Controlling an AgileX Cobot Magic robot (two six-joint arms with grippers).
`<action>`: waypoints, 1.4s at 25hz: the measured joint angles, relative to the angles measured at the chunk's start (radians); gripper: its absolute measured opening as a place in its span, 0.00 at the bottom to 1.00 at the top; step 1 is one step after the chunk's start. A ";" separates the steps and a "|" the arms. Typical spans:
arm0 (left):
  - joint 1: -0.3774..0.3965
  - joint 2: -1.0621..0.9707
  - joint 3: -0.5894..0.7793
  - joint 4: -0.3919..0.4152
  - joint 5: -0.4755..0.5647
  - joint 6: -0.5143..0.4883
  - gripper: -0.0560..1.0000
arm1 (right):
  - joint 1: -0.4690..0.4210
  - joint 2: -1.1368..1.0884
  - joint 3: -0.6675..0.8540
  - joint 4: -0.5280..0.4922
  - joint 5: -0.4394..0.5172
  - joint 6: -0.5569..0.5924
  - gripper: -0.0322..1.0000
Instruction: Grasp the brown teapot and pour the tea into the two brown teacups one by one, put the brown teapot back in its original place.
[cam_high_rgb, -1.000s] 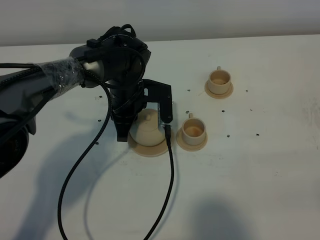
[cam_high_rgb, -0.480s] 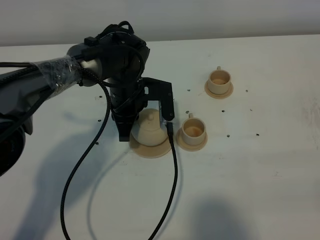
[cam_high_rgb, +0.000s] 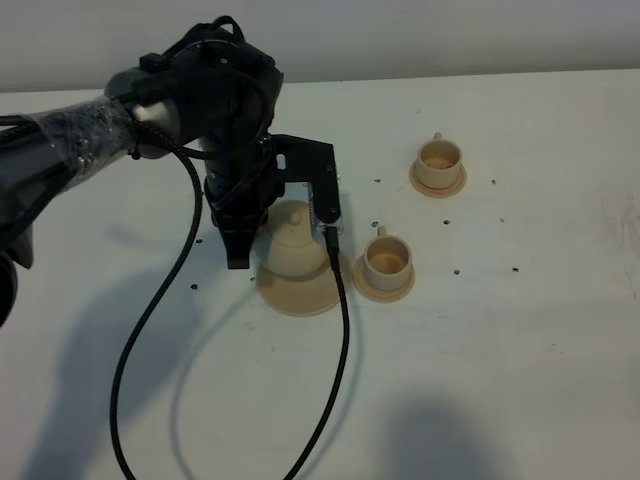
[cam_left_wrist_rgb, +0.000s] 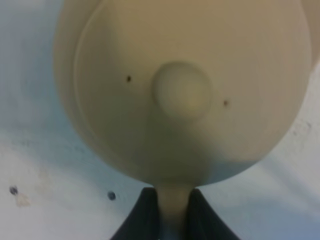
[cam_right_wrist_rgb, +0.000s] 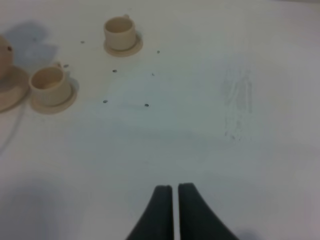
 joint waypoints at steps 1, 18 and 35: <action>0.002 -0.001 0.000 0.000 0.007 -0.001 0.13 | 0.000 0.000 0.000 0.000 0.000 0.000 0.06; 0.017 -0.043 -0.037 -0.002 -0.027 -0.053 0.13 | 0.000 0.000 0.000 0.000 0.000 0.000 0.06; 0.017 0.151 -0.412 -0.026 0.031 -0.081 0.13 | 0.000 0.000 0.000 0.000 0.000 0.000 0.06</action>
